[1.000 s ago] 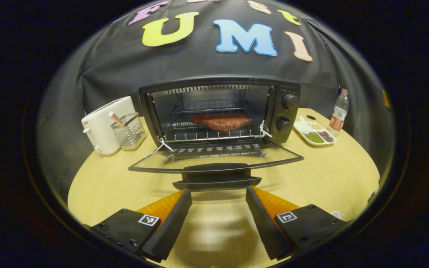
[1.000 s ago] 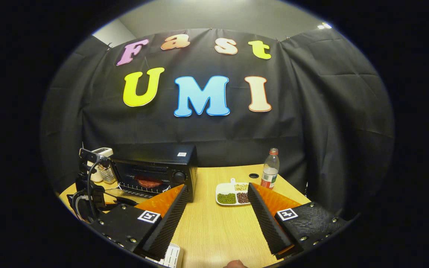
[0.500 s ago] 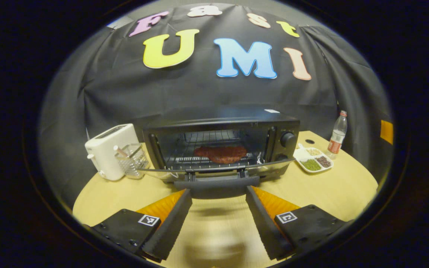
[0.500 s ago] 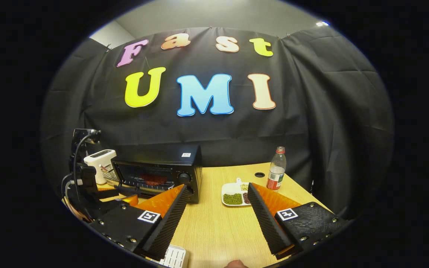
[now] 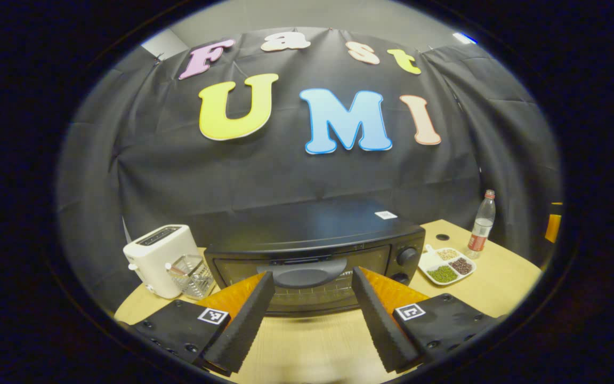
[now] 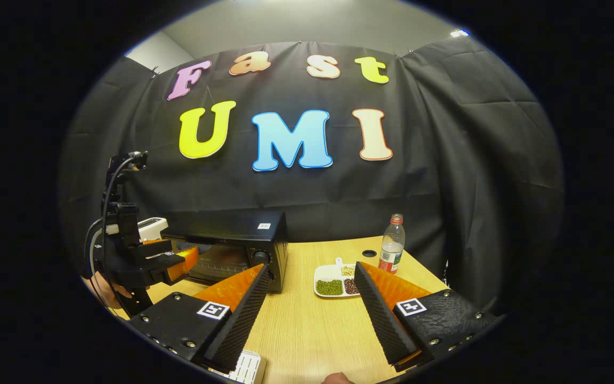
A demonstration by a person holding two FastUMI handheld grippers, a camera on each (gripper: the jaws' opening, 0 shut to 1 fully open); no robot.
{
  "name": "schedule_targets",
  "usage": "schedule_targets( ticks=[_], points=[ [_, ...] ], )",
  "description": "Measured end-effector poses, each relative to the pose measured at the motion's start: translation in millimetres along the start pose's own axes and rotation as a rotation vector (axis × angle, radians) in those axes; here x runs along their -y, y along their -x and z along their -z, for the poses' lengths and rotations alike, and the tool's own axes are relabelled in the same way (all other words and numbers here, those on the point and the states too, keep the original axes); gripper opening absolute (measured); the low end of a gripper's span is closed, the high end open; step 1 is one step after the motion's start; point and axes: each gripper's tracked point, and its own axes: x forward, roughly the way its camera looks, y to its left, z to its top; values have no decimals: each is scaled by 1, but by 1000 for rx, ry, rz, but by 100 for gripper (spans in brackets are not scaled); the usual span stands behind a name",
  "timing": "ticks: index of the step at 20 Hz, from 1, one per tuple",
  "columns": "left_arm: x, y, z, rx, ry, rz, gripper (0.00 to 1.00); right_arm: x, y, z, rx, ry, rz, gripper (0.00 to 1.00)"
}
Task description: Open the electric oven with the left hand, put the food in, and close the electric oven.
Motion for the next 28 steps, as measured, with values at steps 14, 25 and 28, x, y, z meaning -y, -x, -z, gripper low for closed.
schedule_targets(
  ticks=[14, 25, 28],
  points=[
    [28, 183, -99, 215, 41, -139, 100, 61, 66, -40, 85, -6, -104, 98],
    [3, 265, -120, 276, 10, -165, 100, 71, 117, -73, 190, 16, -51, 98],
    [-17, 282, -122, 290, 2, -182, 100, 60, 127, -79, 213, 4, -49, 98]
  ],
)
